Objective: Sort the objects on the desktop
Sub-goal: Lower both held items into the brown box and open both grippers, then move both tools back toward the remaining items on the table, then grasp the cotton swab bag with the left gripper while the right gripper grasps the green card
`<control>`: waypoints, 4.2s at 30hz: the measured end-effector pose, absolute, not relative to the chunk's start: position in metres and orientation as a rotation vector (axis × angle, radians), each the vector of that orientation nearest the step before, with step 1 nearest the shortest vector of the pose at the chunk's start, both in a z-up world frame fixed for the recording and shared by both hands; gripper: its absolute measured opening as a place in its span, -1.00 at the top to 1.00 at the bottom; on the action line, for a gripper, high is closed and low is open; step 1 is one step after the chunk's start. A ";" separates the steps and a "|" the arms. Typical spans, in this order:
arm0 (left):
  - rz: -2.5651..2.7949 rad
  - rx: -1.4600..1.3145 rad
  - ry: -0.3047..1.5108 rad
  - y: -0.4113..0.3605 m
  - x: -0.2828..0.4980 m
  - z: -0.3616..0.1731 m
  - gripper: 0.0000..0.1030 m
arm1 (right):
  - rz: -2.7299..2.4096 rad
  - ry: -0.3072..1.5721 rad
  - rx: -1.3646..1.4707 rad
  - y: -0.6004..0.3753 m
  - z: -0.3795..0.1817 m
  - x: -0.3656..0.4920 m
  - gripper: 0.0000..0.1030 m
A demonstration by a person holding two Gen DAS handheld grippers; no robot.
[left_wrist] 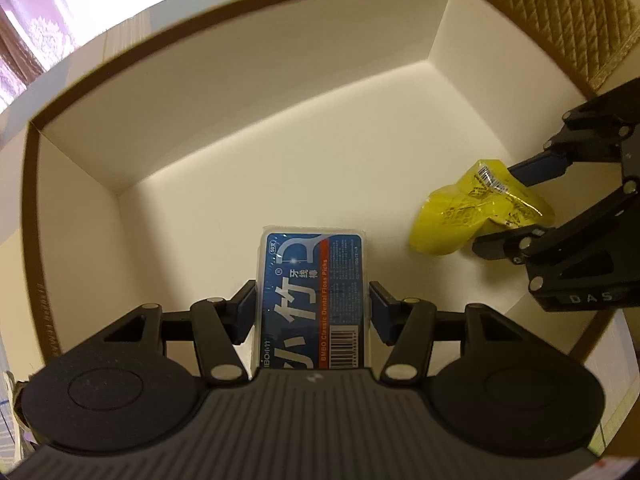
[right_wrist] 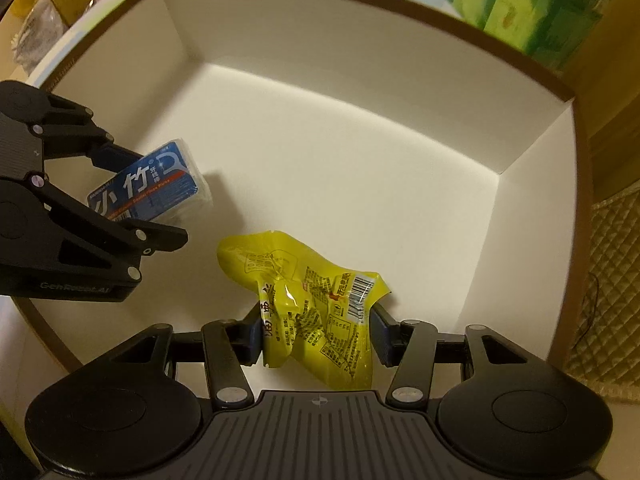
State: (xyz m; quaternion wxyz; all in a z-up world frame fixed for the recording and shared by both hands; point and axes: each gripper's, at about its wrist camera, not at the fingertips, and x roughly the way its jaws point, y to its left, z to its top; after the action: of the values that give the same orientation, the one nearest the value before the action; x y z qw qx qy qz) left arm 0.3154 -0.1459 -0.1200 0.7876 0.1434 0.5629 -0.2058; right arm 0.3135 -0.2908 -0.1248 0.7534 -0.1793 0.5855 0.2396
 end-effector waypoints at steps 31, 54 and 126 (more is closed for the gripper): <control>-0.392 0.154 0.987 -0.124 0.258 -0.033 -0.66 | 0.459 0.935 -0.204 -0.310 -0.050 0.236 -0.94; -0.110 0.046 0.978 0.046 0.118 -0.020 -0.70 | 0.524 0.842 0.015 -0.250 -0.028 0.127 -0.94; -0.057 -0.409 1.058 0.273 0.152 -0.103 0.62 | 0.743 1.030 -0.071 -0.006 -0.127 0.144 0.02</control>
State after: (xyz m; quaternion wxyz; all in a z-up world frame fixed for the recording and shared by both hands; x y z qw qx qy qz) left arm 0.1518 0.2725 -0.1028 0.8431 -0.1935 0.5010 -0.0269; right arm 0.1436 -0.0059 -0.1266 0.8044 -0.0332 0.4810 0.3472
